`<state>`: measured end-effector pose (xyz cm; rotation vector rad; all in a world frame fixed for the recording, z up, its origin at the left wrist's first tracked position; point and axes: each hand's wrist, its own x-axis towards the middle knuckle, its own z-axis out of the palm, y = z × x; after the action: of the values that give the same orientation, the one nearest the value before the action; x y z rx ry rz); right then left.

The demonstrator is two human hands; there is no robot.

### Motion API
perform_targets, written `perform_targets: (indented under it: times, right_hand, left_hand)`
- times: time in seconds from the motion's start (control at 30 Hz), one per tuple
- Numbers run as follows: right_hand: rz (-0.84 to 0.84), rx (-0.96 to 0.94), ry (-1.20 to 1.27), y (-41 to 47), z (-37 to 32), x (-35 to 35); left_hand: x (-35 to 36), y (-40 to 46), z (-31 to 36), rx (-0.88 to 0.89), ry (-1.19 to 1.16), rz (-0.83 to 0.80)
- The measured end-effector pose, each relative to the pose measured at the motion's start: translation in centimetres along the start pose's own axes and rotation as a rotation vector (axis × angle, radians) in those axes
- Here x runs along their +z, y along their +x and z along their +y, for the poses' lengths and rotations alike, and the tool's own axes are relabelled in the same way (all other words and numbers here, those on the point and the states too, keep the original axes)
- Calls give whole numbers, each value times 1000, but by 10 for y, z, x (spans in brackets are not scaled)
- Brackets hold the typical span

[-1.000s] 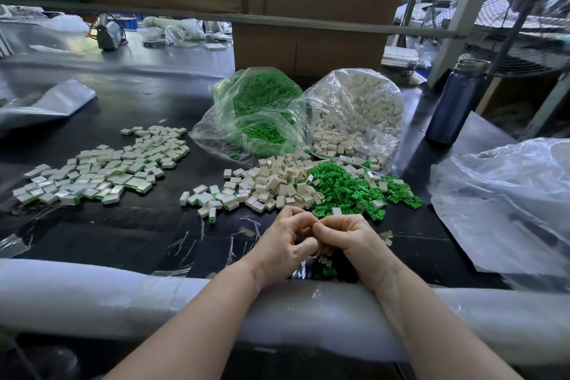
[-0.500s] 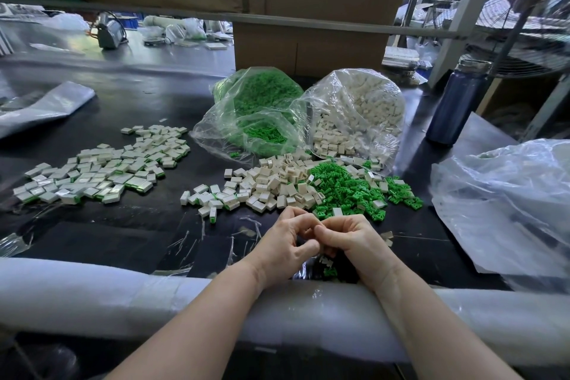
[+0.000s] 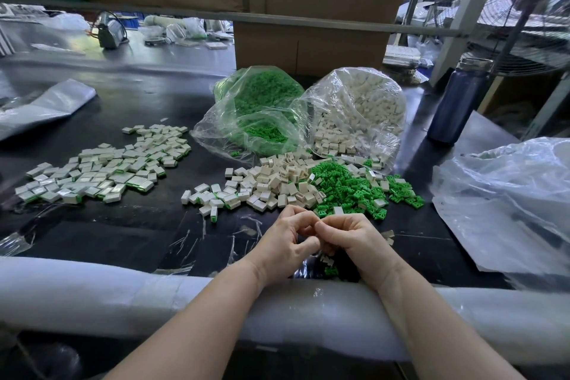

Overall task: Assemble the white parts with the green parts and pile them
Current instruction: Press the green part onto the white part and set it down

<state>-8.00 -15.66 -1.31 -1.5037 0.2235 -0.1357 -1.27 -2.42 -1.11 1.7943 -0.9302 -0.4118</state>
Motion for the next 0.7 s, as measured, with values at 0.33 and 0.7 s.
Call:
perform_targets:
  times: [0.33, 0.7]
  right_hand:
    - [29, 5, -15, 0, 1, -1]
    - [-21, -28, 23, 1, 2, -2]
  left_hand:
    - [1, 0, -1, 7, 5, -11]
    - [0, 0, 0, 4, 33, 8]
